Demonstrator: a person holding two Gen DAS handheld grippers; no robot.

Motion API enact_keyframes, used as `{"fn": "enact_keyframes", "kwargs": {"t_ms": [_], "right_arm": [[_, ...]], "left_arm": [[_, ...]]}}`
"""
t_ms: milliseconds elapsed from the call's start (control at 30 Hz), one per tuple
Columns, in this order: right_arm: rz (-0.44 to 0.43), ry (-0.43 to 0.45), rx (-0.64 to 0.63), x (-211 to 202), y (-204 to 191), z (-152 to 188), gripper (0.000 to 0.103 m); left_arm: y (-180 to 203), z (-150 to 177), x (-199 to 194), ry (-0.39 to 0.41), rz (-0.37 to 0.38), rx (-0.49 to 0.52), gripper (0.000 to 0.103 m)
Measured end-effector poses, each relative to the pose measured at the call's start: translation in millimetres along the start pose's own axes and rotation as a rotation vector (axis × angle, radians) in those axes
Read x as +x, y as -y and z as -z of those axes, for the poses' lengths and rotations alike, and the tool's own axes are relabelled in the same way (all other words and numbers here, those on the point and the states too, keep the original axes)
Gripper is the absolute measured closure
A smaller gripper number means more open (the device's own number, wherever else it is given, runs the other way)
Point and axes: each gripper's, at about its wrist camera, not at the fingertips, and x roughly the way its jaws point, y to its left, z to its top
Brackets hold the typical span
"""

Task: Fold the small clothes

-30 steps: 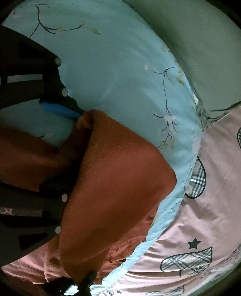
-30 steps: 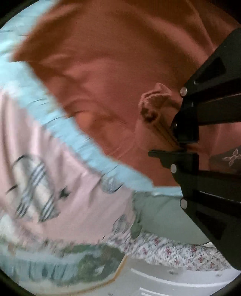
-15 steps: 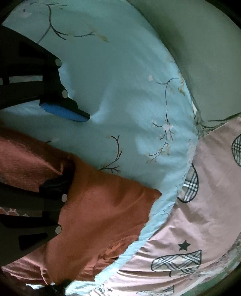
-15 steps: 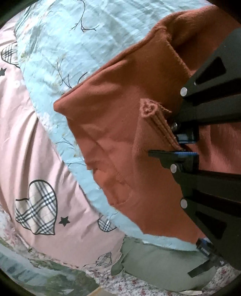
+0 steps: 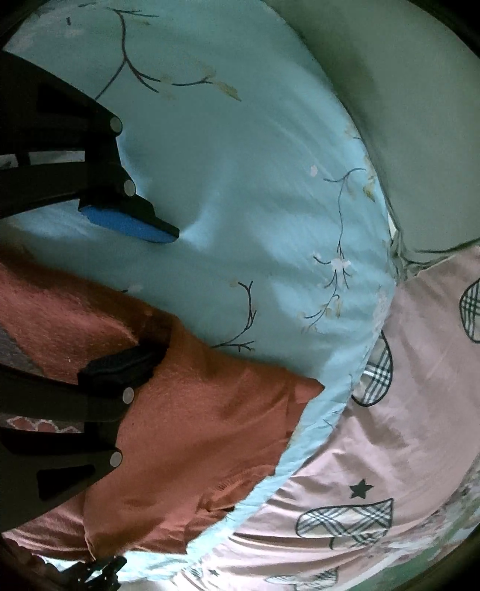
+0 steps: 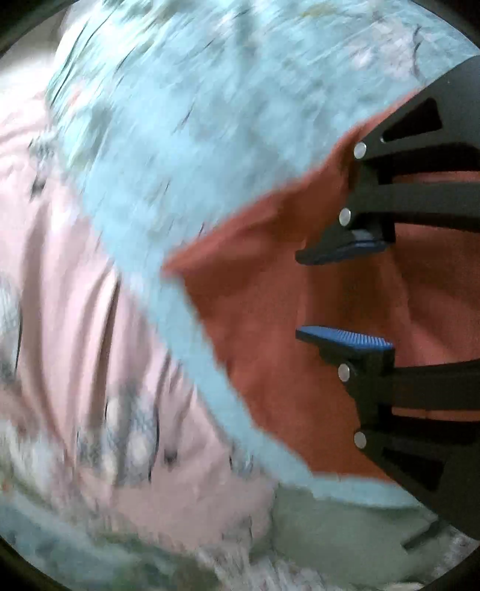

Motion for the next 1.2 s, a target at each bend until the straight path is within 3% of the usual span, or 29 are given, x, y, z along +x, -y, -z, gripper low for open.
{"fn": "enact_keyframes", "kwargs": {"t_ms": [67,100,167,367,500,567,667,700,767,833,1033,1067,1200], "right_arm": [[-0.149,-0.08,-0.066,17.3,-33.7,-9.8,0.049],[-0.214,-0.152,-0.126,34.8,-60.7,-13.6,0.041],[-0.357,-0.307,-0.225,78.8,-116.0,-15.7,0.037],[-0.506,-0.496,-0.428,191.5,-235.8,-7.4,0.037],[-0.505,-0.593,-0.48,244.0,-266.6,-1.5,0.036],[-0.529,-0.726,-0.499,269.3,-278.5,13.1,0.036],[-0.624,-0.826,-0.503,282.6,-292.1,33.4,0.036],[-0.698,-0.853,-0.451,287.0,-295.2,37.4,0.039],[-0.801,-0.848,-0.345,293.2,-297.4,39.1,0.045],[-0.803,-0.794,-0.275,300.2,-298.7,39.8,0.045],[-0.648,-0.554,-0.159,277.8,-264.5,18.3,0.046],[-0.598,-0.502,-0.158,259.6,-252.9,9.9,0.045],[-0.545,-0.411,-0.193,195.4,-210.8,-9.7,0.045]], "left_arm": [[-1.5,1.3,-1.7,-0.002,0.008,-0.009,0.046],[-1.4,1.9,-2.2,-0.001,0.008,-0.009,0.046],[-1.5,3.6,-4.0,0.005,0.011,-0.01,0.046],[-4.5,4.7,-2.5,0.018,0.025,-0.021,0.045],[-6.9,6.8,-4.6,0.037,0.042,-0.03,0.044],[-9.6,7.5,-5.8,0.046,0.059,-0.04,0.044],[-13.1,8.4,-6.2,0.057,0.082,-0.057,0.043],[-13.5,9.0,-6.1,0.063,0.085,-0.06,0.043],[-13.5,9.4,-6.4,0.072,0.082,-0.059,0.043],[-13.3,9.4,-6.0,0.079,0.08,-0.06,0.043],[-20.1,8.9,-6.7,0.09,0.113,-0.096,0.043],[-22.4,8.7,-7.7,0.094,0.127,-0.108,0.043],[-28.4,7.4,-15.4,0.109,0.144,-0.147,0.039]]}}
